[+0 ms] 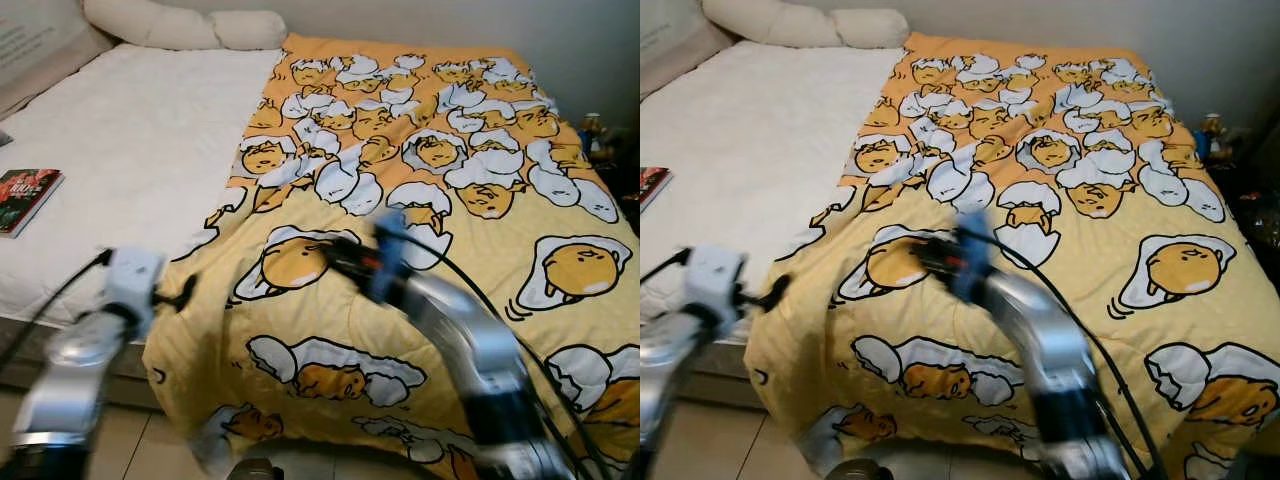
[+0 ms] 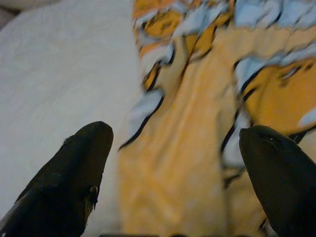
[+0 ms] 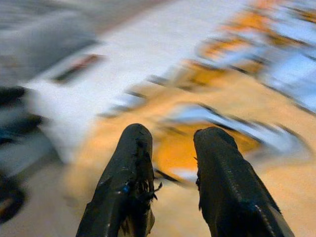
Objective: Clean up the room
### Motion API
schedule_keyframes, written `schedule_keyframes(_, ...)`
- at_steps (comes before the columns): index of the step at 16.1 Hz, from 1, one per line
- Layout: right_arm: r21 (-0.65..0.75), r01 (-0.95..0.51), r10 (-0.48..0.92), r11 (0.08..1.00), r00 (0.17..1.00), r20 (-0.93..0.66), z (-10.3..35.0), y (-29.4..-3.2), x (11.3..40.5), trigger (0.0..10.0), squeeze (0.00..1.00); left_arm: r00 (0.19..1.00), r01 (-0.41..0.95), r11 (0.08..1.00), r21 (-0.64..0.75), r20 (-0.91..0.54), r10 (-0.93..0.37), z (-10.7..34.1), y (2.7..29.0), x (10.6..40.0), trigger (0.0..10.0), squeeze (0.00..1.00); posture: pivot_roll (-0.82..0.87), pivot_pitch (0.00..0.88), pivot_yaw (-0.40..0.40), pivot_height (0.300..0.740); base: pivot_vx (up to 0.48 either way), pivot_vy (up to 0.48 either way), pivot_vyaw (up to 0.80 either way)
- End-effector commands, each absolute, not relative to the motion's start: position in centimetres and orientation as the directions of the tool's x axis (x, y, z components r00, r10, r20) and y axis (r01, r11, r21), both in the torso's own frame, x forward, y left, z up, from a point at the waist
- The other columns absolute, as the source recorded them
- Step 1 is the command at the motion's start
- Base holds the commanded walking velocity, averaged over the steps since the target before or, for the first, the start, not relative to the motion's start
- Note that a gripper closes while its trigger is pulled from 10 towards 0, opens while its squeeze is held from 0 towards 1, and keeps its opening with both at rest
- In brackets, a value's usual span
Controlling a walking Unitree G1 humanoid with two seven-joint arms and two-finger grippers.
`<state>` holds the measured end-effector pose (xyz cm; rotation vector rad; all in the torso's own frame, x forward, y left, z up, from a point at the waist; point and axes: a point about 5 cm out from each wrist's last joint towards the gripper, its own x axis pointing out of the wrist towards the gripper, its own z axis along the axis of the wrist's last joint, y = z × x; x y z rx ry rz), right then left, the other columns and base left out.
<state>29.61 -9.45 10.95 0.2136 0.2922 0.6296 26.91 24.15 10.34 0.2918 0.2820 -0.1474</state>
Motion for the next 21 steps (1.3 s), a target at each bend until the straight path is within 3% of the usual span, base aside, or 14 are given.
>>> schedule_keyframes(1,0.219,-0.416,0.461,0.882,0.859,-0.223,10.3,-11.4,29.4,10.0,0.0,0.96,0.182,0.952,0.245,-0.255,-0.117,10.6,22.6,27.3,10.0,0.0,0.06,0.0,0.058,0.74,0.0,0.0,0.0)
schedule_keyframes(2,0.208,-0.373,0.416,0.904,0.878,-0.235,9.8,-12.1,29.0,10.0,0.0,0.96,0.186,0.954,0.237,-0.249,-0.125,10.5,22.0,27.4,10.0,0.0,0.06,0.0,0.059,0.74,0.0,0.0,0.0)
schedule_keyframes(3,0.174,-0.211,0.253,0.962,0.929,-0.271,8.1,-14.0,28.2,10.0,0.0,0.961,0.19,0.959,0.21,-0.241,-0.137,10.2,20.6,27.5,10.0,0.0,0.06,0.0,0.06,0.74,0.0,0.326,0.0)
schedule_keyframes(4,0.162,-0.145,0.188,0.976,0.938,-0.291,7.2,-14.8,27.7,10.0,0.0,0.96,0.196,0.957,0.213,-0.24,-0.143,10.0,20.1,27.4,10.0,0.0,0.06,0.0,0.061,0.74,0.0,0.311,0.0)
schedule_keyframes(7,0.071,-0.039,0.062,0.997,0.933,-0.355,4.8,-16.8,25.8,10.0,0.0,0.953,0.232,0.942,0.242,-0.249,-0.171,9.3,18.9,27.0,10.0,0.0,0.05,0.0,0.058,0.74,0.0,0.104,0.0)
schedule_keyframes(12,0.062,-0.008,0.028,0.998,0.944,-0.329,4.6,-17.4,25.6,10.0,0.0,0.956,0.232,0.941,0.247,-0.236,-0.174,8.6,17.7,26.7,10.0,0.0,0.03,0.0,0.043,0.74,0.0,-0.06,0.0)
schedule_keyframes(21,0.056,-0.017,0.033,0.998,0.958,-0.285,5.3,-17.5,25.7,10.0,0.0,0.963,0.208,0.951,0.228,-0.217,-0.159,8.2,16.1,26.8,10.0,0.0,0.01,0.0,0.021,0.74,0.0,-0.444,0.0)
